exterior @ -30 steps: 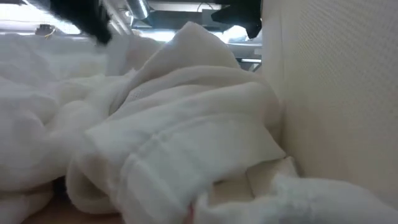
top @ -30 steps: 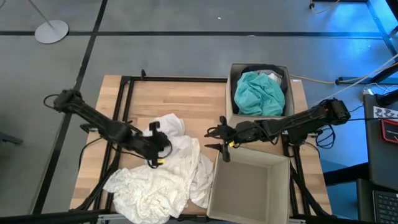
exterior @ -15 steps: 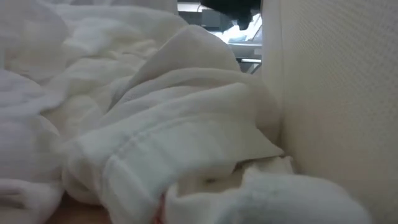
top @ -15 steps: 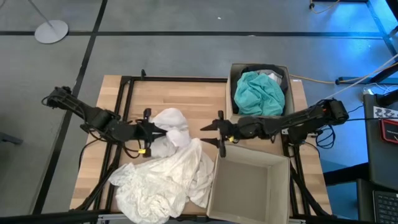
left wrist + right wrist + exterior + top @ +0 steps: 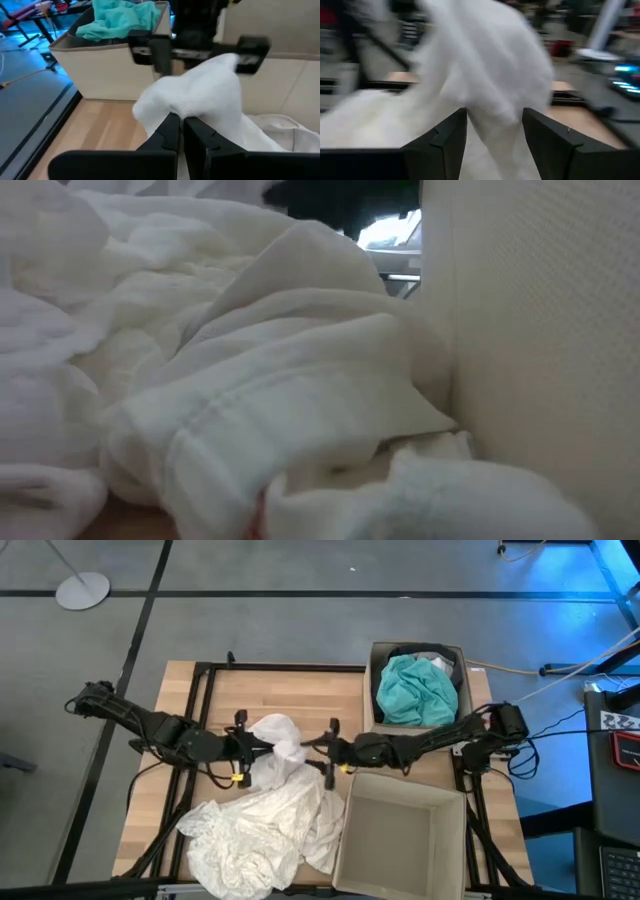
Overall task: Sort clothes
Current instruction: Put the white dress into the bottom laundry organizer
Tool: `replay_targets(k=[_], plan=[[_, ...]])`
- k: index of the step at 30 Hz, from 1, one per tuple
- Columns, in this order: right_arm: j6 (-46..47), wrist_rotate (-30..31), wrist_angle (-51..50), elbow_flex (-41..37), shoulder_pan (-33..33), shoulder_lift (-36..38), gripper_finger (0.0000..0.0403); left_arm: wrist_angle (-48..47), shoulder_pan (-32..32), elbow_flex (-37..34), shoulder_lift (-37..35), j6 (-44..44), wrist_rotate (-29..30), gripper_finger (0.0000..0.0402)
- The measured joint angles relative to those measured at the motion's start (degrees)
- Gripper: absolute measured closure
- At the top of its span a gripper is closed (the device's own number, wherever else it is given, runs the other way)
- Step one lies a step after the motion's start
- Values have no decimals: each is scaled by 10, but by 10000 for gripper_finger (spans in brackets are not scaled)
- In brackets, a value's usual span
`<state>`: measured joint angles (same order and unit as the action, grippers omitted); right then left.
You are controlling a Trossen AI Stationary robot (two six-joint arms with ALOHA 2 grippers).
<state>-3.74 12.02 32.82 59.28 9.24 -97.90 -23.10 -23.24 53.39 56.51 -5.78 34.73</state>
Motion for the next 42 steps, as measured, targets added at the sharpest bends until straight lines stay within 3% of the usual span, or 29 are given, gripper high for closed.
replay_targets(k=[3,9,15,19,22,25,27,30,34,38,42], plan=[[-20,31,1,18,-5,-25,206,7,0,0,0,3,-27,399],[-42,-80,3,79,-10,-85,206,76,-1,-4,2,49,-78,398],[-47,-74,0,163,-10,-140,206,105,1,-5,9,74,-110,399],[-61,-117,-13,204,-10,-161,212,104,1,-5,11,77,-112,397],[-71,-118,-18,214,-10,-163,267,106,0,-5,10,65,-112,395],[-85,-116,-11,214,-10,-163,365,104,0,-5,9,49,-112,389],[-98,-104,-16,214,-10,-158,385,102,0,-5,9,45,-112,382],[-104,-86,-30,214,-10,-143,376,88,1,2,3,47,-112,363],[-119,-85,-46,214,-10,-111,393,80,1,22,-15,49,-112,315],[-131,-84,-55,214,-10,-77,387,15,1,49,-37,52,-111,264],[-155,-47,-83,214,-10,-23,394,-42,1,55,-68,45,-98,237]])
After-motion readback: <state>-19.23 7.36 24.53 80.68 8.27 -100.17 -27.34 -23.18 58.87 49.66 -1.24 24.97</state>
